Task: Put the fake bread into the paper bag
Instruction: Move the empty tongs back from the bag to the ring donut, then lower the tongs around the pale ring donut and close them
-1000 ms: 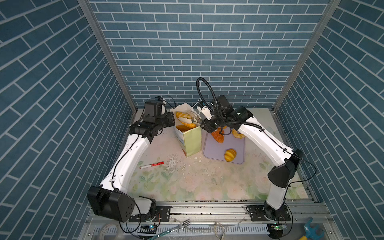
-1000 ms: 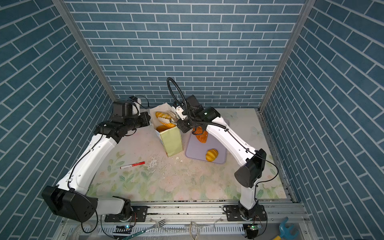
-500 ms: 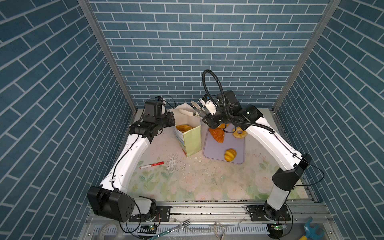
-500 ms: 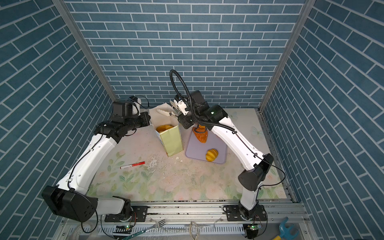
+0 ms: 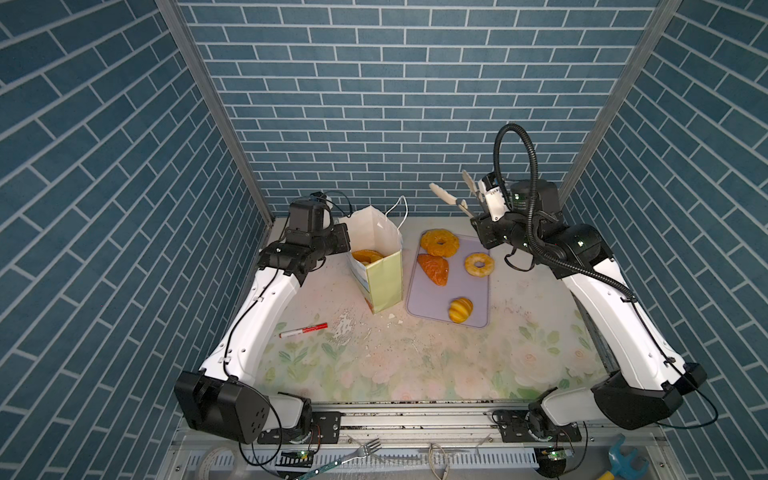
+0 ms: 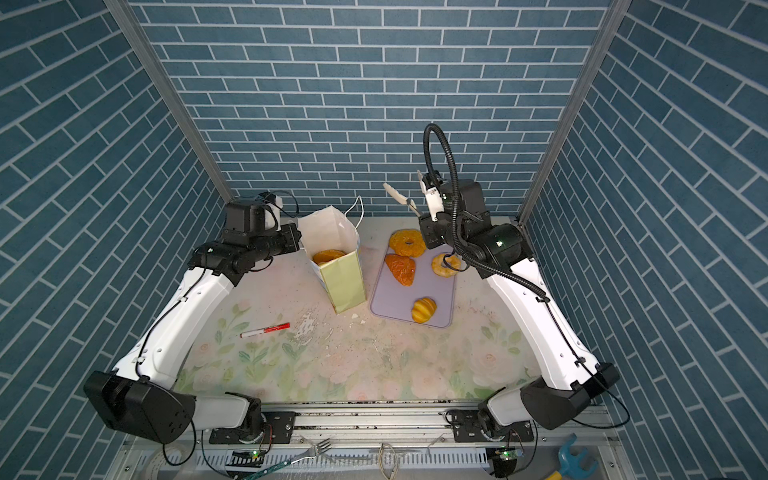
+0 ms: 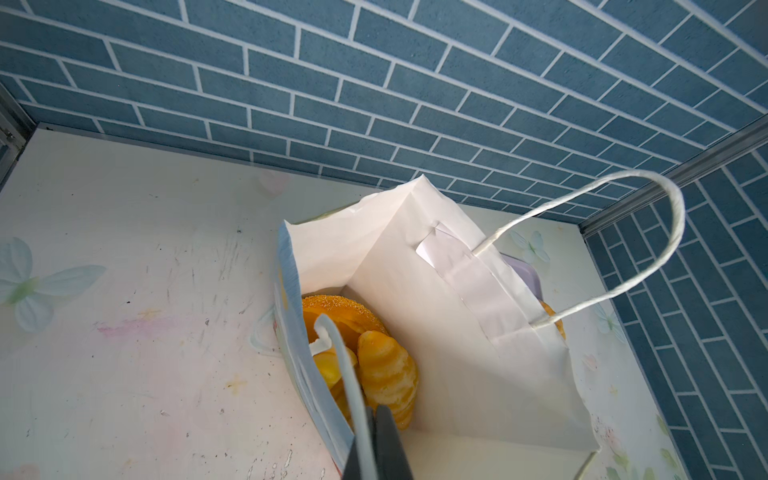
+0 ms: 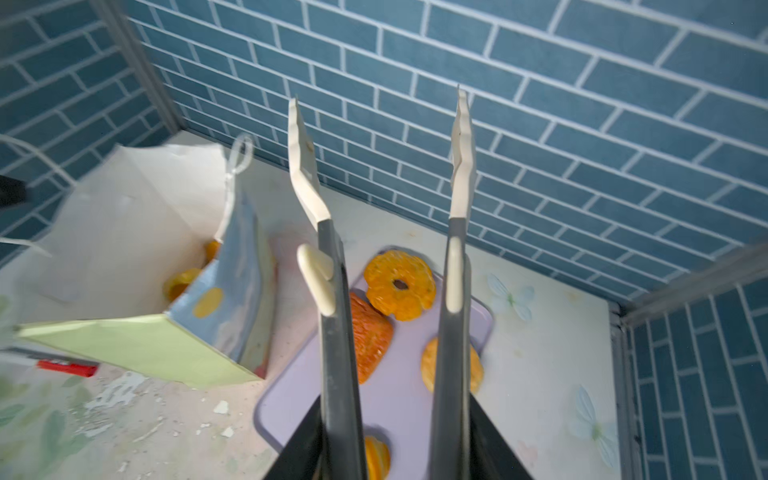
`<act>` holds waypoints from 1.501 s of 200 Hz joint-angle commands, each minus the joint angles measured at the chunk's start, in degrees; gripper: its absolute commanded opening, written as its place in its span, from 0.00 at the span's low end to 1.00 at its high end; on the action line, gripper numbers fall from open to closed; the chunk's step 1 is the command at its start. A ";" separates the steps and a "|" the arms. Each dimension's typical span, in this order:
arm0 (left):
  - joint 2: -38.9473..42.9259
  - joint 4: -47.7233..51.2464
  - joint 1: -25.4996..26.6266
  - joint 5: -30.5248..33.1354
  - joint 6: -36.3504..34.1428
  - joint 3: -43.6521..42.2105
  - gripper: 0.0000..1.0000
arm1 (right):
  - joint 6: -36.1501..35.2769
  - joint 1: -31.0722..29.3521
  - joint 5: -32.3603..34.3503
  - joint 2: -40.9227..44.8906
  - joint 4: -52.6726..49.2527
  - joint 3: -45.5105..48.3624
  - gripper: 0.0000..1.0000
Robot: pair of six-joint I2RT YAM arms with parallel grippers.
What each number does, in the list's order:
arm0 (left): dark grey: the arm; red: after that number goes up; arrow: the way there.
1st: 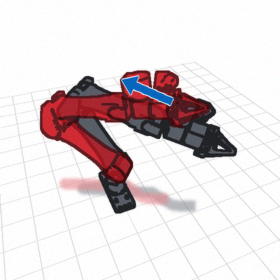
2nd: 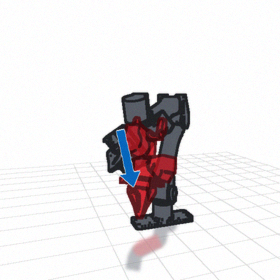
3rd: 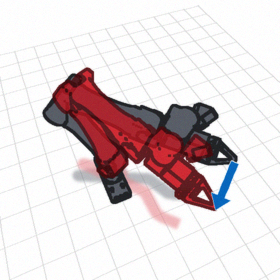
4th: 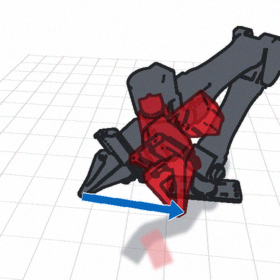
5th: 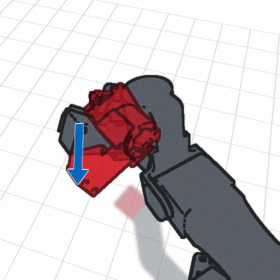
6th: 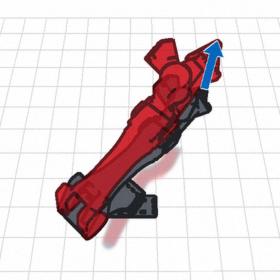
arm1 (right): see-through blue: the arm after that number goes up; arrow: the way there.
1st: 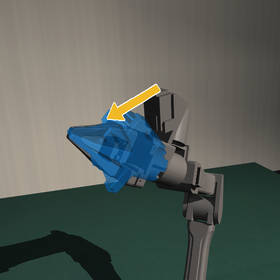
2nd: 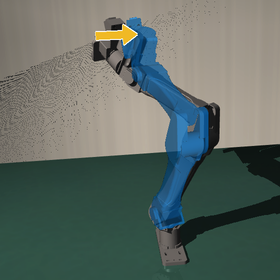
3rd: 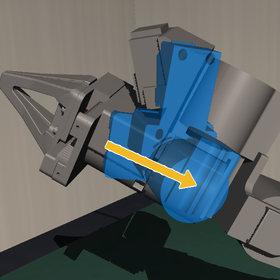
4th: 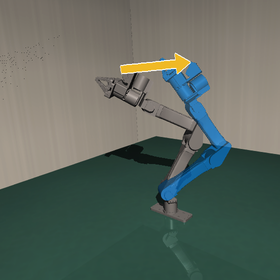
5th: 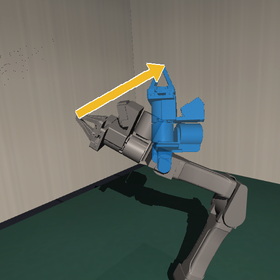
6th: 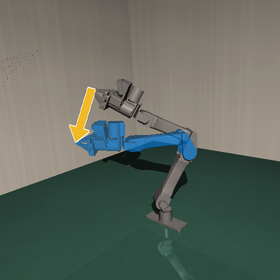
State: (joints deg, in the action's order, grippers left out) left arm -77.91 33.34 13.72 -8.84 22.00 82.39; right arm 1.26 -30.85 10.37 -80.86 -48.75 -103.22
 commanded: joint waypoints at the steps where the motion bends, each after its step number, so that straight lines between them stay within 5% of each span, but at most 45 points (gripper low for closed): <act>1: -0.85 0.22 0.35 -0.08 -0.93 1.80 0.00 | 3.69 4.56 2.36 1.48 0.55 4.60 0.47; 103: -0.77 0.93 0.35 0.12 -1.34 2.42 0.00 | 9.73 19.00 -3.36 -8.25 3.85 20.15 0.47; 300: -0.62 0.83 0.39 -0.12 -1.61 1.48 0.00 | 9.93 19.68 -9.67 -17.97 2.54 21.70 0.34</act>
State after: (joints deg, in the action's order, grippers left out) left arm -78.76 33.63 13.76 -9.02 21.17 83.35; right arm 9.87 -11.29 1.91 -99.18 -45.80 -81.89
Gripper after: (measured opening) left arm 0.042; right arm 0.344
